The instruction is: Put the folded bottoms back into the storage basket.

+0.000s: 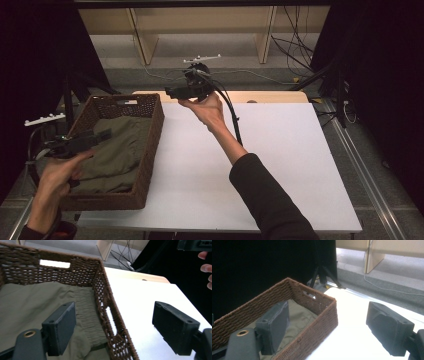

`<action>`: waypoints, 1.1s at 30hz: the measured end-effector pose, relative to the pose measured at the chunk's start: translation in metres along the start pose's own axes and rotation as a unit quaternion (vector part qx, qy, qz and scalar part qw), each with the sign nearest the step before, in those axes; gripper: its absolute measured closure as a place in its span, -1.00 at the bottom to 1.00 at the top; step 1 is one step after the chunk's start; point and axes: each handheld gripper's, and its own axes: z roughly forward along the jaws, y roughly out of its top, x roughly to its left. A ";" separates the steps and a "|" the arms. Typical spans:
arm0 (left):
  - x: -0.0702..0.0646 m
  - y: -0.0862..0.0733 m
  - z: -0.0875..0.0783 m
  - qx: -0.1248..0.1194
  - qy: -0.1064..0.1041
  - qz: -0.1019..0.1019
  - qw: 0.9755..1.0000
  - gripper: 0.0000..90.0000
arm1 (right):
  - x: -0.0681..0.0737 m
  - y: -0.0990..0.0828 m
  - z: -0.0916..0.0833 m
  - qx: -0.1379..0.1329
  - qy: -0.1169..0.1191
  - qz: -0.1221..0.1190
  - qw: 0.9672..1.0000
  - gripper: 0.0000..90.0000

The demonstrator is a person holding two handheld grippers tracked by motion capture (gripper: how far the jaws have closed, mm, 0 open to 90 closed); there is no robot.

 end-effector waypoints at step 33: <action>-0.057 -0.015 0.039 -0.002 -0.068 0.051 0.996 -0.60 | -0.021 -0.030 -0.052 -0.026 -0.007 -0.019 0.999 -0.57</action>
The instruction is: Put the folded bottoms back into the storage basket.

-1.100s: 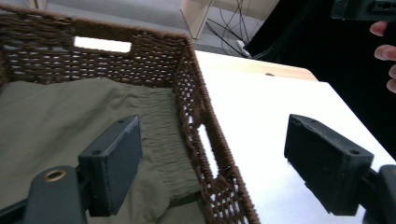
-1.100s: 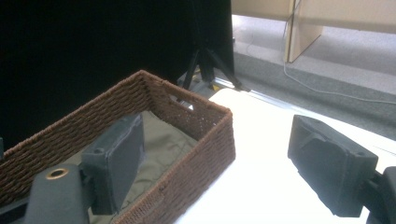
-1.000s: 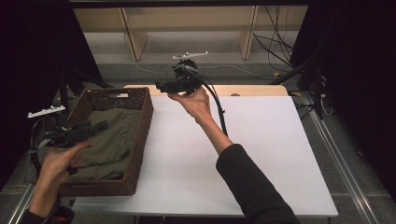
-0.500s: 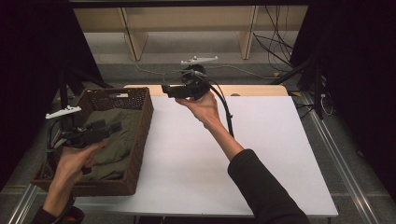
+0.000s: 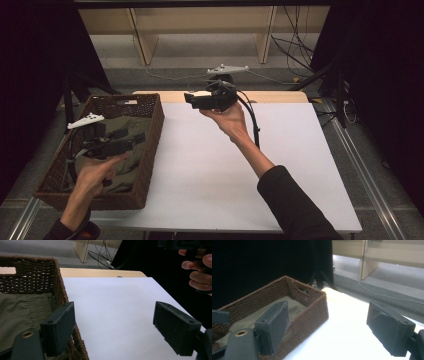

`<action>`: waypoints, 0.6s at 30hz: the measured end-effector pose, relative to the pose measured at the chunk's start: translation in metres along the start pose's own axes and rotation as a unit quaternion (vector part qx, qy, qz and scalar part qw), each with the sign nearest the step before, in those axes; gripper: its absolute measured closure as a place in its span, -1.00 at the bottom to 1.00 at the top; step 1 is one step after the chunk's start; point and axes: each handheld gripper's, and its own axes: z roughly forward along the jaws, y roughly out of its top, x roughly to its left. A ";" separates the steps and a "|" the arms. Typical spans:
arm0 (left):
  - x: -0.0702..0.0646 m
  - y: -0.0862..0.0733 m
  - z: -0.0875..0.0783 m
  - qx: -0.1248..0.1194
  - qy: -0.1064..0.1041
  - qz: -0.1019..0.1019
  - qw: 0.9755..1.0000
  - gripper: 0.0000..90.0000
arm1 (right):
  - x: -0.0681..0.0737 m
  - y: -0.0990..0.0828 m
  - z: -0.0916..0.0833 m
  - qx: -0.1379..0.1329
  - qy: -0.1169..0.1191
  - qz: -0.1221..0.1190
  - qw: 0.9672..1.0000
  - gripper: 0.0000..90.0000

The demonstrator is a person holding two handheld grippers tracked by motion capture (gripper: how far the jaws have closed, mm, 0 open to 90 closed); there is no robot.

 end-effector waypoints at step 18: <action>-0.016 -0.008 0.016 -0.002 -0.019 0.014 1.000 -0.61 | -0.015 -0.018 -0.028 -0.018 -0.012 0.008 1.000 -0.58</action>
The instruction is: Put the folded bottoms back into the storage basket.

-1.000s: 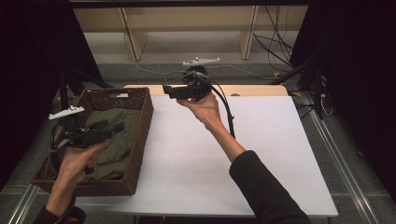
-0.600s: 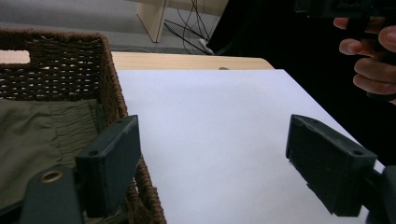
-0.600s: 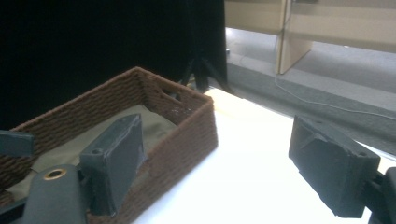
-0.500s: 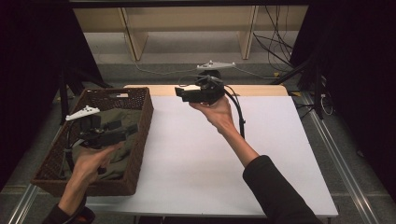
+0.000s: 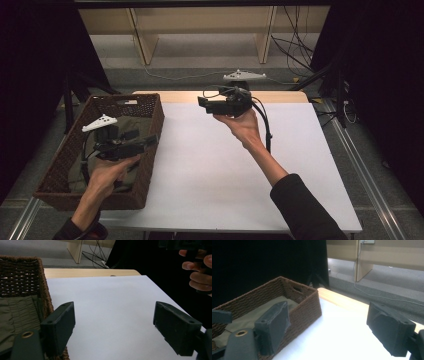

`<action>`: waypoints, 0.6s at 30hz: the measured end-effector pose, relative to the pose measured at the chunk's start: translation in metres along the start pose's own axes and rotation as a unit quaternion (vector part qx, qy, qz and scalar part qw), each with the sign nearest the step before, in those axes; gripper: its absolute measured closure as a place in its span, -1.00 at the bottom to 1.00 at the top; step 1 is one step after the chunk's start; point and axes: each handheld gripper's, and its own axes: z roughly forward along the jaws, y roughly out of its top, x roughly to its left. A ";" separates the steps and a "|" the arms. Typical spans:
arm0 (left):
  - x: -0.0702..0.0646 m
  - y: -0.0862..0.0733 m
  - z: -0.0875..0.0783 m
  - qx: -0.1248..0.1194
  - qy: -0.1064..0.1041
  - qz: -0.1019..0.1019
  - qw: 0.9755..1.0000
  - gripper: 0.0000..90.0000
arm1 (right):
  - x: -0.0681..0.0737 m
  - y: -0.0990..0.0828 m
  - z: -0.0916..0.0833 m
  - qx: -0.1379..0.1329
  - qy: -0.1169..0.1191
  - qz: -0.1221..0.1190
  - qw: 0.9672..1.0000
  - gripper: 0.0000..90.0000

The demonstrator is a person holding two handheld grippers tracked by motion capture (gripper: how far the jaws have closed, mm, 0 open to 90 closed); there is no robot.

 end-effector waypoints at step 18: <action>-0.012 -0.004 0.011 0.000 -0.020 0.014 1.000 -0.62 | -0.006 -0.019 -0.024 -0.005 -0.020 -0.006 1.000 -0.64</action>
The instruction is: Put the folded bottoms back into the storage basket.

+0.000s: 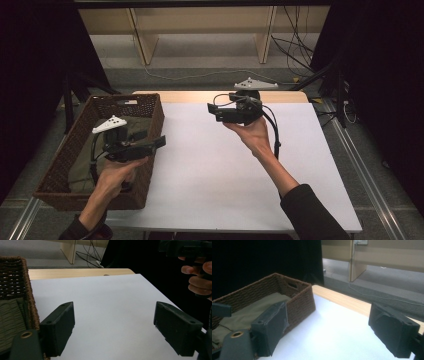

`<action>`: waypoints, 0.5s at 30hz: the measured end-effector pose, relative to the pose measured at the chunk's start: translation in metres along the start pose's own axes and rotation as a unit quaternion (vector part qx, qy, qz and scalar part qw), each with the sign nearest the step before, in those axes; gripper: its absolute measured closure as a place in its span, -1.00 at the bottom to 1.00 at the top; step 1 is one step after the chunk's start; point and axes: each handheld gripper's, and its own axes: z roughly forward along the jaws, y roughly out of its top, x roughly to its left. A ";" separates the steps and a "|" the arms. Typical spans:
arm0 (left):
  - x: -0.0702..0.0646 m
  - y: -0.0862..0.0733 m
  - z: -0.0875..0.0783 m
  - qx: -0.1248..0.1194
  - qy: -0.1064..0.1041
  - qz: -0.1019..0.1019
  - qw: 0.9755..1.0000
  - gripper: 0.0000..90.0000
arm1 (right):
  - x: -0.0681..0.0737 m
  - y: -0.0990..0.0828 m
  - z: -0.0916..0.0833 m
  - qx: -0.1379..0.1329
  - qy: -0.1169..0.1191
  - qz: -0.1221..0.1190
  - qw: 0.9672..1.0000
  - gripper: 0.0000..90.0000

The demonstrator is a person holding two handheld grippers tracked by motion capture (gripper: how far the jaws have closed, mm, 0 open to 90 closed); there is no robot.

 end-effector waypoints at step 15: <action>-0.014 -0.006 0.009 -0.011 -0.025 0.016 1.000 -0.62 | -0.006 -0.025 -0.029 -0.008 -0.018 -0.006 1.000 -0.65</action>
